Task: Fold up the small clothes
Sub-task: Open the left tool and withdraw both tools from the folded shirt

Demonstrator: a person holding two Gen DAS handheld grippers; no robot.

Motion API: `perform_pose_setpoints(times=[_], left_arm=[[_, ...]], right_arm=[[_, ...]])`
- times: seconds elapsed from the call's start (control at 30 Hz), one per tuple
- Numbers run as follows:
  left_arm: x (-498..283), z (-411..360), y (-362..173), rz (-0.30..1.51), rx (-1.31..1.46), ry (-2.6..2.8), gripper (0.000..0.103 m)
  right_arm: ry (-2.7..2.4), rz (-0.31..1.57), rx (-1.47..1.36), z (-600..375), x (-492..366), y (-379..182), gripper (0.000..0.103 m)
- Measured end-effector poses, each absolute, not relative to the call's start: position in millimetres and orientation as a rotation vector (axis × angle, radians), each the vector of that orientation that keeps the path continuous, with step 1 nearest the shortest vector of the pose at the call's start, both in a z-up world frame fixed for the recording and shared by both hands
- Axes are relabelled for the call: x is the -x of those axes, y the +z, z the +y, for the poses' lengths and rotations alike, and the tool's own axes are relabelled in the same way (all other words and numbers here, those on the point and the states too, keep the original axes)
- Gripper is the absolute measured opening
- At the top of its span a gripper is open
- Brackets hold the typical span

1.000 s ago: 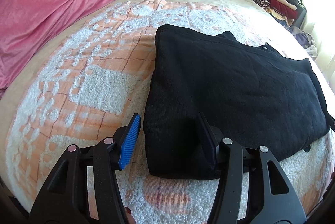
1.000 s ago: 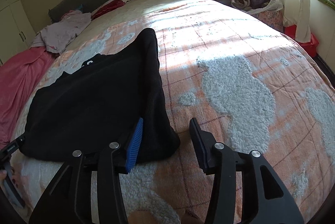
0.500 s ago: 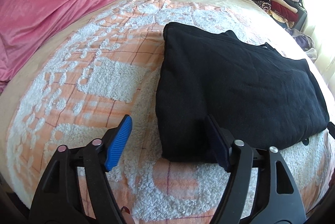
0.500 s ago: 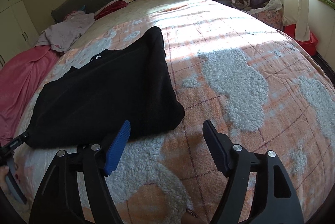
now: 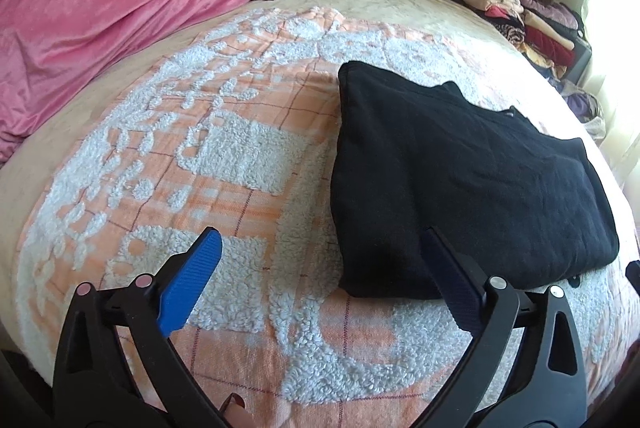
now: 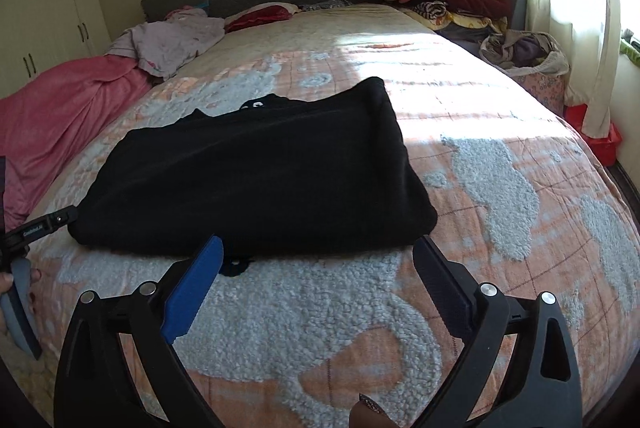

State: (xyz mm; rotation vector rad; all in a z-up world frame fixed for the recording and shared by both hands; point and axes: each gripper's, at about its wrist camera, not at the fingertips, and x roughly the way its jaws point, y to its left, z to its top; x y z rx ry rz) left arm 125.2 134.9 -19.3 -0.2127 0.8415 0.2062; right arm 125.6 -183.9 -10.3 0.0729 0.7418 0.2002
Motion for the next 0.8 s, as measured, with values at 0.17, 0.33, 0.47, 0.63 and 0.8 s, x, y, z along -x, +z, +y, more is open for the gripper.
perform_pose_setpoints(times=[0.17, 0.33, 0.47, 0.63, 0.8], left_arm=[[-124, 139, -18, 0.835, 0.225, 0.218, 0.093], [-123, 145, -17, 0.827, 0.245, 0.234, 0.093], [-123, 150, -16, 0.820, 0.257, 0.246, 0.093], [-124, 157, -16, 0.822, 0.268, 0.265, 0.093], [-130, 164, -16, 0.820, 0.267, 0.282, 0.093]], right_arm=[[0.258, 0.729, -0.038, -156, -122, -6, 0.097], [0.308, 0.713, 0.014, -126, -118, -6, 0.098], [0.355, 0.711, 0.060, -103, -117, -7, 0.098], [0.404, 0.696, 0.126, -74, -116, -9, 0.098], [0.454, 0.690, 0.175, -48, -117, -11, 0.098]])
